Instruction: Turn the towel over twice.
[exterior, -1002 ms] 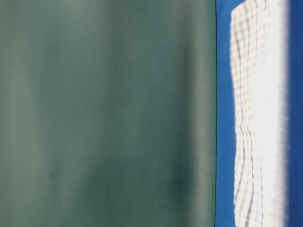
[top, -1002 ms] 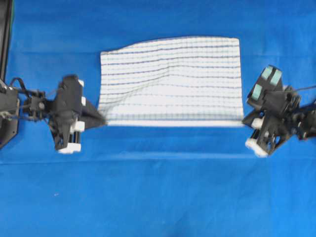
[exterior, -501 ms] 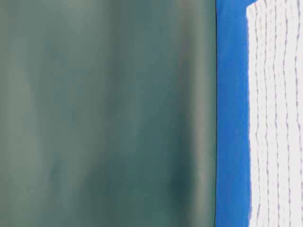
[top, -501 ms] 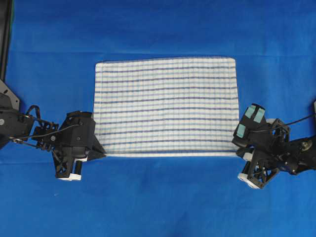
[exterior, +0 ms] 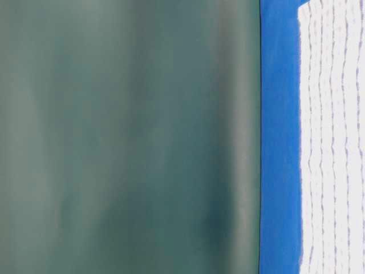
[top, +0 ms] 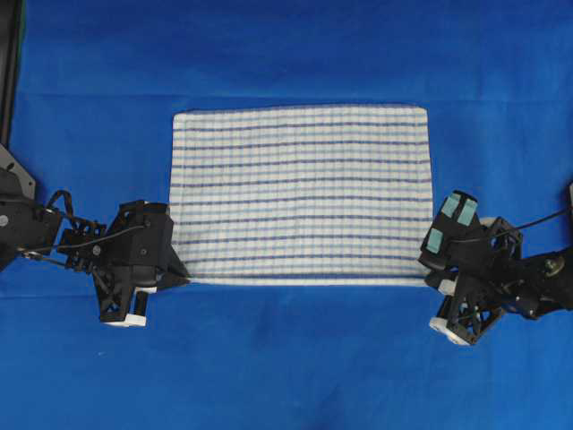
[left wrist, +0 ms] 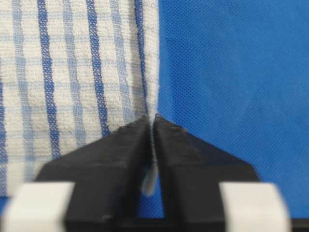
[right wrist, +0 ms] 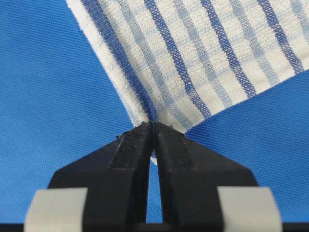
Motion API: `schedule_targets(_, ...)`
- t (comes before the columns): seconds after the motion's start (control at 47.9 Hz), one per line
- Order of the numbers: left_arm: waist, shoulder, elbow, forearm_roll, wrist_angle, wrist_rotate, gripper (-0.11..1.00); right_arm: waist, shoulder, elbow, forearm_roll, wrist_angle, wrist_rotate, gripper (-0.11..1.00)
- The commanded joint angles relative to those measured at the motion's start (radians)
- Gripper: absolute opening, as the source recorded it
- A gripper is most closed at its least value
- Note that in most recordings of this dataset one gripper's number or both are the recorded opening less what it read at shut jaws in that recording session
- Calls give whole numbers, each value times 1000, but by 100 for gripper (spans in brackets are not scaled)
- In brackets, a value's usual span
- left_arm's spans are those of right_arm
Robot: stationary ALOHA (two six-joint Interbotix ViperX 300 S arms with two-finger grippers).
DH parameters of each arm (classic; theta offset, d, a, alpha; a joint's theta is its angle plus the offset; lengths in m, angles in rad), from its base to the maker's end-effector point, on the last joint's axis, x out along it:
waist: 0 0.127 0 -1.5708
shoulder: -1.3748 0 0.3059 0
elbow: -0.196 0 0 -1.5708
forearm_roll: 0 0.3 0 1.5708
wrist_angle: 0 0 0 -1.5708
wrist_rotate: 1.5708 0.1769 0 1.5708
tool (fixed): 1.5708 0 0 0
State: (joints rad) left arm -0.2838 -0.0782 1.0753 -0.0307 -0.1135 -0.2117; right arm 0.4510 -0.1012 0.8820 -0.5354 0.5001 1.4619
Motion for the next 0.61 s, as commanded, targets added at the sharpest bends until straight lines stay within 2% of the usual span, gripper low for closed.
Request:
schedule_targets(0.0, 2, -12, -14, -2, 0, -3, 16, 5, -8, -25, -2, 8, 2, 16)
schedule_targets(0.125, 2, -41, -32, -2, 29, -2, 46, 5, -17, -48, -29, 57, 2, 54)
schedule_targets(0.188, 2, -64, -44, -2, 58, 3, 63, 5, -31, -60, -57, 84, 0, 67)
schedule_targets(0.251, 2, -95, -57, -2, 95, 8, 75, 5, -54, -74, -86, 109, -5, 66)
schedule_targets(0.313, 2, -130, -64, 0, 137, 11, 82, 5, -83, -84, -121, 127, -11, 62)
schedule_targets(0.418, 12, -207, -77, 2, 189, 14, 80, 6, -149, -92, -212, 160, -14, 63)
schedule_targets(0.585, 57, -337, -71, 3, 196, 25, 78, 0, -275, -77, -370, 195, -15, 62)
